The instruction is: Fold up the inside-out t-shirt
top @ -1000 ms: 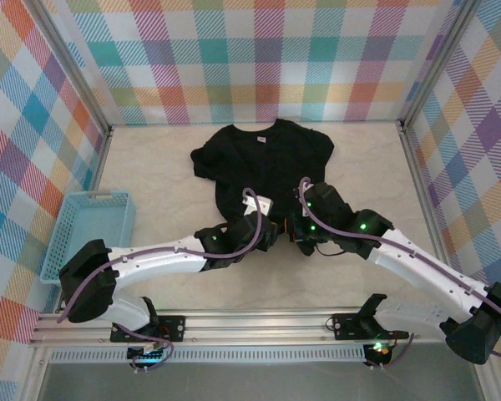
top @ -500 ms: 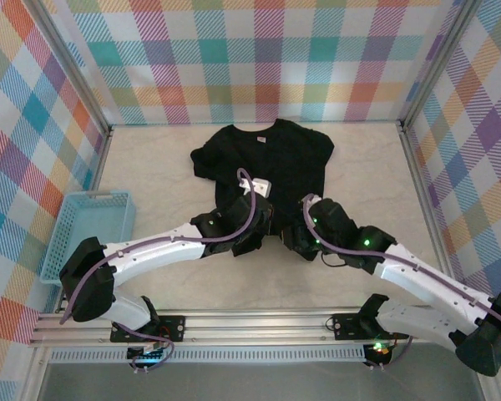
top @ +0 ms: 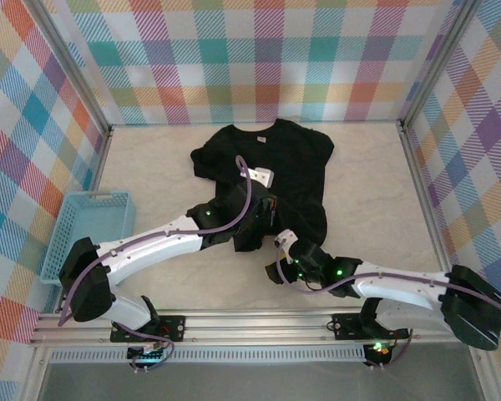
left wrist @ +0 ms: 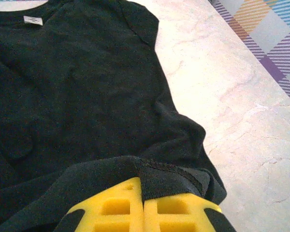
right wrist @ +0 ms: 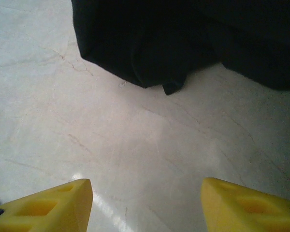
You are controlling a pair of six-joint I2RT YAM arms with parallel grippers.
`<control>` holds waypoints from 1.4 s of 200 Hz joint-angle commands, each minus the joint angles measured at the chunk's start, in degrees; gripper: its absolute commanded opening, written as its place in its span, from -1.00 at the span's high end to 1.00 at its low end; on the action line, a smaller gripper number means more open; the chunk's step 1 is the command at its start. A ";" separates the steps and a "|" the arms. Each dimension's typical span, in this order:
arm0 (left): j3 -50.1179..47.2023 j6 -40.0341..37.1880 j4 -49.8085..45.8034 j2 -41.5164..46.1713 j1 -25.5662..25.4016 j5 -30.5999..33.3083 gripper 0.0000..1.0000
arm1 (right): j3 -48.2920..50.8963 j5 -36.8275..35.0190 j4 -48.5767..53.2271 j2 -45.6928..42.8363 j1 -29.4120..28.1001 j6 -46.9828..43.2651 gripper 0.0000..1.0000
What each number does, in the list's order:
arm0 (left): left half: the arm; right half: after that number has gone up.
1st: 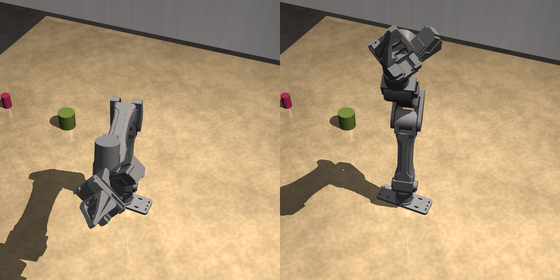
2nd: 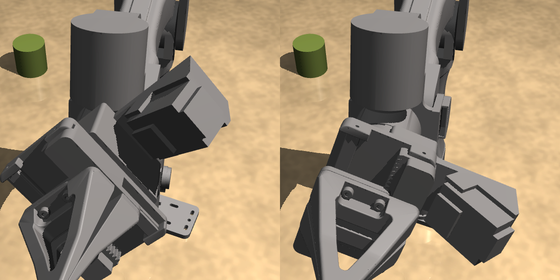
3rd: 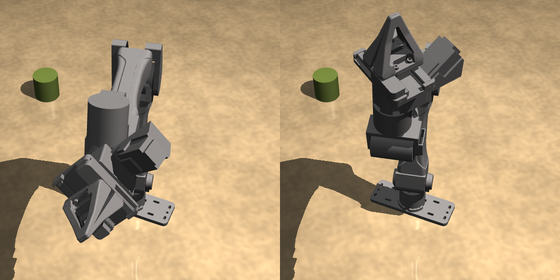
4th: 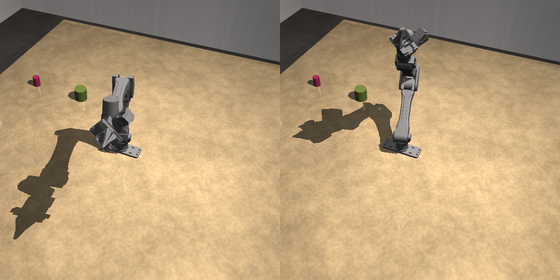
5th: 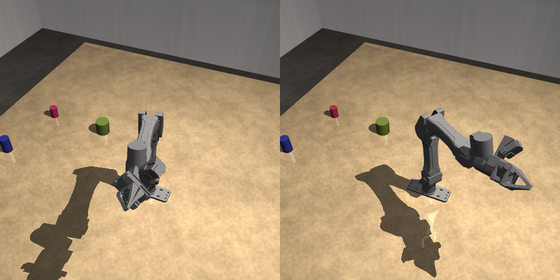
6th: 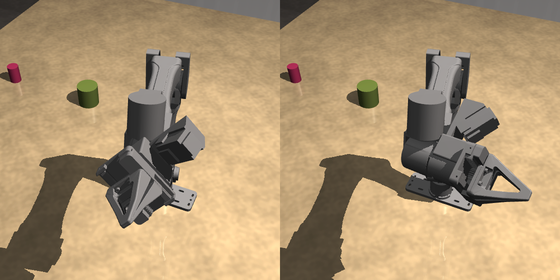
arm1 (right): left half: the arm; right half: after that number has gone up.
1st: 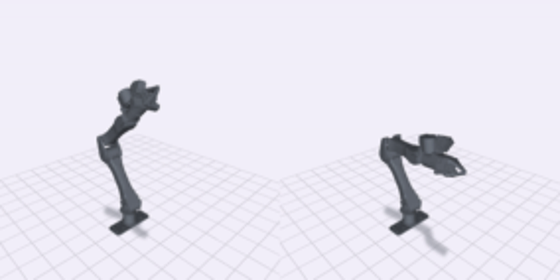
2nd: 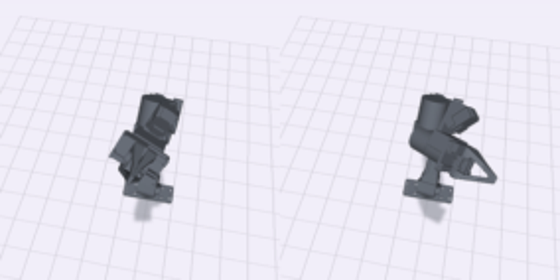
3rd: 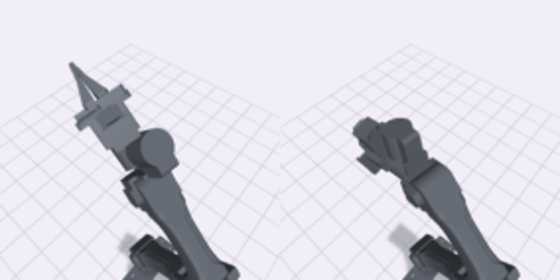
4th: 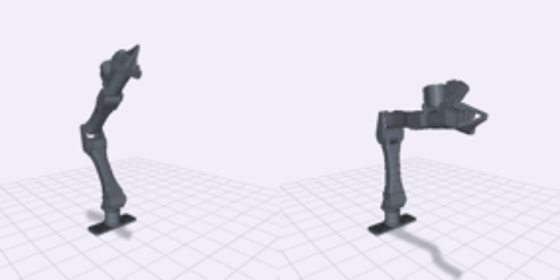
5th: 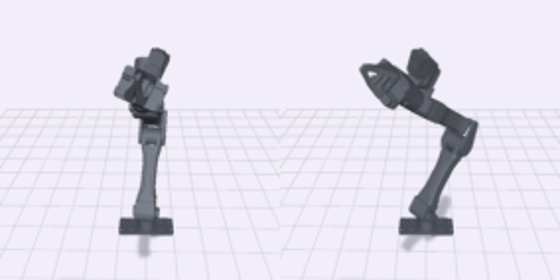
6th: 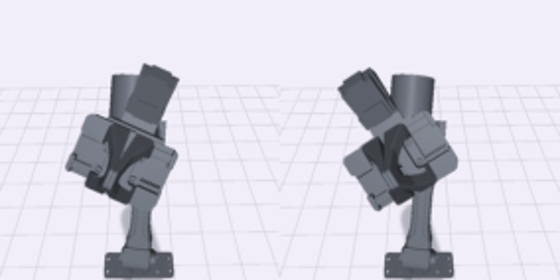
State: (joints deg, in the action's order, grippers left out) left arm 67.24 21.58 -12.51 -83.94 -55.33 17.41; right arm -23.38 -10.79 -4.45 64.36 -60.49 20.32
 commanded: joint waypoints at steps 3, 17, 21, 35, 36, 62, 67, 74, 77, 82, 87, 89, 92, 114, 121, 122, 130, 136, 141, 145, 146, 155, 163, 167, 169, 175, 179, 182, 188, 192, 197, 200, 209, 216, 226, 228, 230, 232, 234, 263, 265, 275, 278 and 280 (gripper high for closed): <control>2.36 -0.75 -1.59 1.67 0.44 -1.82 1.00 | -2.33 -2.50 -11.90 5.45 -0.42 -4.40 -0.24; 2.58 -0.84 -2.20 2.25 0.49 -2.42 1.00 | -3.67 -3.71 -13.38 9.57 -0.27 -5.81 -0.25; 2.63 -0.83 -2.29 2.52 0.49 -2.53 1.00 | -4.29 -4.19 -13.44 10.73 -0.24 -6.07 -0.25; 2.75 -0.81 -2.73 3.44 0.49 -2.74 1.00 | -6.21 -5.03 -13.35 14.43 0.49 -6.69 -0.25; 2.69 -0.83 -2.76 3.48 0.49 -2.82 1.00 | -6.31 -5.08 -13.28 14.68 0.60 -6.69 -0.25; 2.46 -1.48 -5.00 5.63 0.47 -2.91 1.00 | -8.50 -5.47 -13.05 18.95 4.01 -6.08 -0.26; 2.37 -1.61 -5.36 5.99 0.49 -2.81 1.00 | -8.60 -5.60 -13.08 19.34 4.68 -6.18 -0.26; 2.29 -1.76 -5.80 6.64 0.49 -2.55 1.00 | -8.85 -5.70 -13.21 19.81 5.56 -6.34 -0.26; 2.20 -1.85 -5.96 6.80 0.47 -2.51 1.00 | -9.00 -5.78 -13.11 19.96 6.09 -6.52 -0.26; 2.06 -1.88 -6.18 7.13 0.49 -2.47 1.00 | -9.21 -5.82 -13.16 20.16 6.77 -6.59 -0.26; 1.97 -1.91 -6.38 7.63 0.49 -2.47 1.00 | -9.32 -5.76 -13.45 20.34 7.44 -6.81 -0.26; 1.92 -1.90 -6.45 7.80 0.49 -2.53 1.00 | -9.32 -5.81 -13.60 20.43 7.65 -6.90 -0.26; 1.87 -2.01 -6.51 8.04 0.49 -2.63 1.00 | -9.43 -5.89 -13.94 20.60 8.03 -7.07 -0.26; 2.72 -2.43 -7.44 9.20 0.49 -5.51 1.00 | -10.39 -8.80 -16.27 21.96 8.89 -9.37 -0.27; 3.49 -2.82 -8.20 9.29 0.49 -6.84 1.00 | -10.93 -9.98 -16.85 22.36 9.15 -10.11 -0.27; 3.63 -2.84 -8.30 9.26 0.49 -6.98 1.00 | -11.01 -10.10 -16.93 22.42 9.15 -10.20 -0.27; 4.45 -3.08 -9.32 9.30 0.49 -7.76 1.00 | -11.61 -10.82 -17.55 22.64 9.55 -10.84 -0.27; 4.93 -3.20 -9.97 9.48 0.49 -8.11 1.00 | -12.10 -11.34 -17.78 22.66 9.89 -10.99 -0.27; 5.25 -3.23 -10.31 9.56 0.53 -8.12 1.00 | -12.42 -11.95 -17.90 22.70 10.17 -10.87 -0.27; 5.52 -3.30 -10.70 9.69 0.49 -8.25 1.00 | -12.77 -12.35 -17.88 22.66 10.47 -10.68 -0.27; 5.57 -3.30 -10.74 9.68 0.49 -8.26 1.00 | -12.80 -12.47 -17.97 22.66 10.52 -10.58 -0.27; 6.00 -3.41 -11.30 10.22 0.48 -8.61 1.00 | -13.26 -13.06 -18.44 22.70 11.53 -9.66 -0.27; 6.27 -3.41 -11.54 10.65 0.49 -9.17 1.00 | -13.54 -13.12 -19.42 23.03 12.45 -8.98 -0.27; 6.50 -3.30 -11.66 10.84 0.49 -9.48 1.00 | -13.66 -13.09 -19.90 23.34 12.88 -8.68 -0.27; 6.57 -3.26 -11.74 10.98 0.49 -9.65 1.00 | -13.77 -13.07 -20.07 23.53 13.17 -8.49 -0.27; 6.96 -3.01 -11.83 11.30 0.49 -10.04 1.00 | -14.37 -13.18 -20.21 24.33 13.95 -8.07 -0.27; 7.32 -2.92 -11.99 11.49 0.49 -10.25 1.00 | -14.83 -13.20 -20.34 24.99 14.45 -7.79 -0.27; 7.67 -2.67 -12.12 11.64 0.49 -10.29 1.00 | -15.34 -13.21 -20.33 25.55 14.92 -7.62 -0.27; 8.55 -2.29 -12.66 11.74 0.49 -10.21 1.00 | -16.28 -13.21 -20.02 26.69 15.81 -7.32 -0.27; 9.27 -2.00 -13.18 11.71 0.49 -10.13 1.00 | -16.98 -13.32 -19.76 27.44 16.14 -7.11 -0.27; 10.35 -1.67 -14.04 11.65 0.49 -9.91 1.00 | -17.97 -13.61 -19.31 28.36 16.79 -6.90 -0.27; 10.96 -1.47 -14.60 11.59 0.49 -9.77 1.00 | -18.59 -13.66 -19.06 28.88 17.04 -6.81 -0.27; 13.38 -1.01 -16.54 11.11 0.47 -9.24 1.00 | -20.09 -13.82 -18.78 30.53 17.82 -6.47 -0.27; 15.28 -0.63 -18.28 10.76 0.49 -8.90 1.00 | -21.35 -13.78 -18.48 31.71 18.52 -6.22 -0.27; 17.83 -0.27 -20.28 10.18 0.48 -8.72 1.00 | -23.52 -14.17 -17.44 33.37 19.12 -5.83 -0.28; 18.29 -0.17 -20.58 10.09 0.49 -8.73 1.00 | -23.90 -14.35 -17.24 33.68 19.28 -5.75 -0.28; 18.74 -0.10 -20.90 10.00 0.44 -8.80 1.00 | -24.32 -14.53 -17.01 34.05 19.34 -5.71 -0.28; 19.20 0.00 -21.17 9.89 0.48 -8.86 1.00 | -24.74 -14.70 -16.89 34.38 19.37 -5.72 -0.28; 19.65 0.14 -21.33 9.79 0.48 -9.08 1.00 | -25.15 -14.88 -16.84 34.75 19.47 -5.77 -0.29; 27.20 1.98 -23.19 7.34 0.49 -13.30 1.00 | -32.00 -16.59 -13.58 40.10 20.65 -5.78 -0.31; 27.82 2.08 -23.48 7.18 0.49 -13.59 1.00 | -32.46 -16.69 -13.11 40.59 20.73 -5.74 -0.31; 30.43 2.44 -24.34 6.34 0.49 -14.91 1.00 | -35.47 -16.60 -10.92 42.40 21.37 -5.27 -0.32; 31.01 2.60 -24.51 6.08 0.49 -15.20 1.00 | -36.31 -16.58 -10.12 43.03 21.52 -5.14 -0.33; 31.37 2.70 -24.56 5.99 0.49 -15.27 1.00 | -36.96 -16.60 -9.52 43.39 21.65 -5.01 -0.33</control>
State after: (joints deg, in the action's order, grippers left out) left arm 92.73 22.24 -34.92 -76.25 -55.29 6.48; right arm -54.33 -25.71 -19.29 103.79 -40.01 13.37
